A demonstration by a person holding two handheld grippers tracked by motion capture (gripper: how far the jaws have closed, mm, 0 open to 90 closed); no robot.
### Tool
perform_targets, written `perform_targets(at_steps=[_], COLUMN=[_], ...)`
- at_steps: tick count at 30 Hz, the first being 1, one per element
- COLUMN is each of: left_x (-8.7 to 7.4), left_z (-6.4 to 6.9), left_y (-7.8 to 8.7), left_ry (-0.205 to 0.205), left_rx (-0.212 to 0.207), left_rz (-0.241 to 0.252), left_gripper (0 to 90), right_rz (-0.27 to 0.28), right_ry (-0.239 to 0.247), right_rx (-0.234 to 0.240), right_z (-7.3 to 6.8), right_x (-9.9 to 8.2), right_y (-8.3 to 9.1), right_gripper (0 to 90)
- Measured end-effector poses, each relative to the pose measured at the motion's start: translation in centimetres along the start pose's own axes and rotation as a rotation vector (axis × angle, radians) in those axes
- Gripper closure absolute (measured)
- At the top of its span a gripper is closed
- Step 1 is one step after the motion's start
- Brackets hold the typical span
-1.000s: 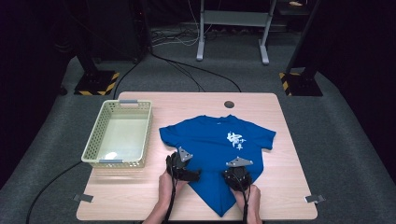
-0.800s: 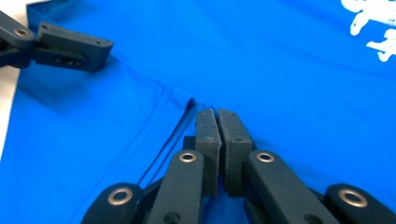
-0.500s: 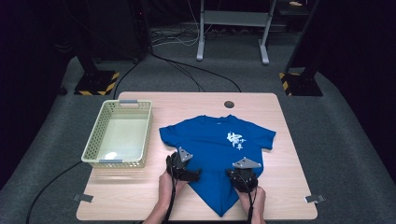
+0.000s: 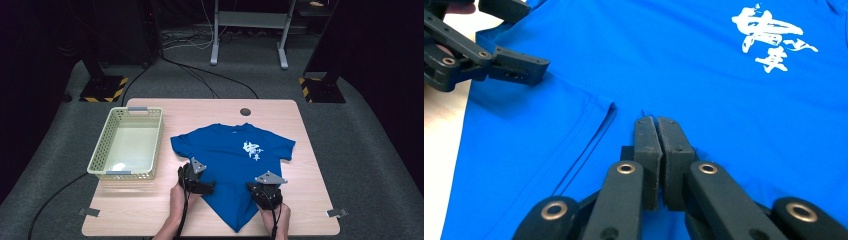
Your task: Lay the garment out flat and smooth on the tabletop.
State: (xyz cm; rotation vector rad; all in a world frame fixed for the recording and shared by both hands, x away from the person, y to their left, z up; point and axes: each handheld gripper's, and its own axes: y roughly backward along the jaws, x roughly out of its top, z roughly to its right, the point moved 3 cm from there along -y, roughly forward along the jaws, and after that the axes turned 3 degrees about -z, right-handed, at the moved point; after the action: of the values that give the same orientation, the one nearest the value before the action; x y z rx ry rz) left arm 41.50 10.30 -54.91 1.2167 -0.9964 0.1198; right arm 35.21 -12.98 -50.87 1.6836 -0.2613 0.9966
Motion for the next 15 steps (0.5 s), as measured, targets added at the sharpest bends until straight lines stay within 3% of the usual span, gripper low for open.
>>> perform_targets(at_steps=[15], left_x=[0.0], left_z=[0.0], left_y=[0.0], left_ry=[0.0], left_rx=[0.001], left_rz=[0.001], left_gripper=[5.5], right_rz=[0.009], right_ry=[-0.018], right_rx=[-0.025], right_z=[0.8], right_x=[-1.2], right_y=[1.8], right_gripper=[88.3])
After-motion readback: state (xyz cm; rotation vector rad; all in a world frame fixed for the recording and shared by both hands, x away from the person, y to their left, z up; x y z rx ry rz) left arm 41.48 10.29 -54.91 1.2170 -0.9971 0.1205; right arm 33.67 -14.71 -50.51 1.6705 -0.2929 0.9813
